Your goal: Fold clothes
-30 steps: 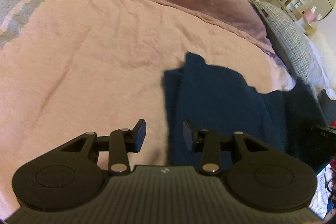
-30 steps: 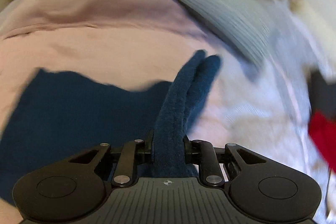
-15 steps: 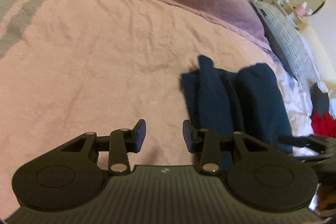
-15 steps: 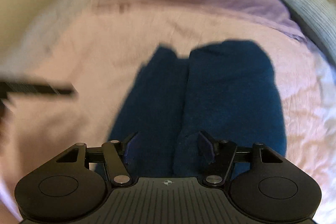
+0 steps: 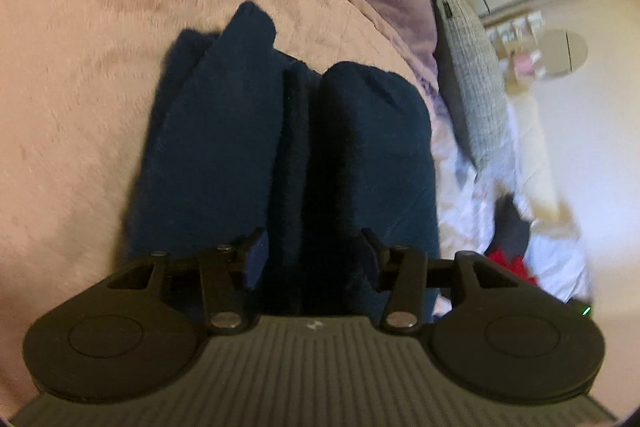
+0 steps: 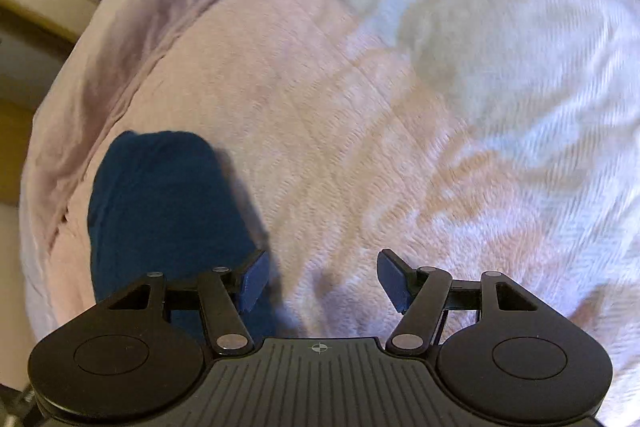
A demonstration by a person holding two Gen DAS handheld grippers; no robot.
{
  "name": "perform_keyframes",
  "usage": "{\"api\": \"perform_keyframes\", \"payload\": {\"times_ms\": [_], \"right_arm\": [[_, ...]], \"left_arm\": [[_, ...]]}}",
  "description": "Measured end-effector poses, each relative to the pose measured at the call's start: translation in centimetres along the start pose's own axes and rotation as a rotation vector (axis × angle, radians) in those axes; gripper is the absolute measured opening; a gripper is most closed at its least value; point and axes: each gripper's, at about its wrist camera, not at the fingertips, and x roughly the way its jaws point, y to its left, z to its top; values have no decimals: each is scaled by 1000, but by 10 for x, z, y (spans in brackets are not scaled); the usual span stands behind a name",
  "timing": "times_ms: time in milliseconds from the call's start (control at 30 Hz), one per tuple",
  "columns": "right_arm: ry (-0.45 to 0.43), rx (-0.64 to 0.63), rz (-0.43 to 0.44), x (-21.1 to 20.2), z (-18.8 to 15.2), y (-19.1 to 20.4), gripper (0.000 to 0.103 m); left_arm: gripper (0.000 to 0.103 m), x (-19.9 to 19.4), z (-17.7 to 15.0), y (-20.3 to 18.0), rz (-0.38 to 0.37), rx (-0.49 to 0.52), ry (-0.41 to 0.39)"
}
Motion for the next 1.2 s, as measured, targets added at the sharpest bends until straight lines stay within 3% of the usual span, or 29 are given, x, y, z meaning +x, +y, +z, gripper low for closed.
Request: {"api": "perform_keyframes", "payload": {"times_ms": [100, 167, 333, 533, 700, 767, 800, 833, 867, 1033, 1200], "right_arm": [[25, -15, 21, 5, 3, -5, 64], [52, -46, 26, 12, 4, -1, 64], [80, -124, 18, 28, 5, 12, 64], [93, -154, -29, 46, 10, 17, 64], [121, -242, -93, 61, 10, 33, 64], [125, -254, -107, 63, 10, 35, 64], [129, -253, -105, 62, 10, 35, 64], [134, -253, -104, 62, 9, 35, 64], [140, -258, -102, 61, 8, 36, 64], [160, -320, -48, 53, -7, 59, 29], [168, -455, -36, 55, -35, 96, 28]], "left_arm": [[49, -1, 0, 1, -64, -40, -25], [60, 2, -1, -1, -78, -49, -14], [59, 19, -3, -2, 39, 9, 9], [59, 11, -4, 1, 37, 19, -18], [60, 24, -6, 0, -17, 11, 31], [55, 33, -7, -2, -42, 11, 45], [46, 36, -7, -3, -57, 15, 48], [22, 36, -6, -4, -74, 30, 46], [19, 34, -5, -7, -86, 56, 38], [17, -11, 2, -28, -74, 228, -83], [17, -45, 13, -9, 13, 217, -151]]}}
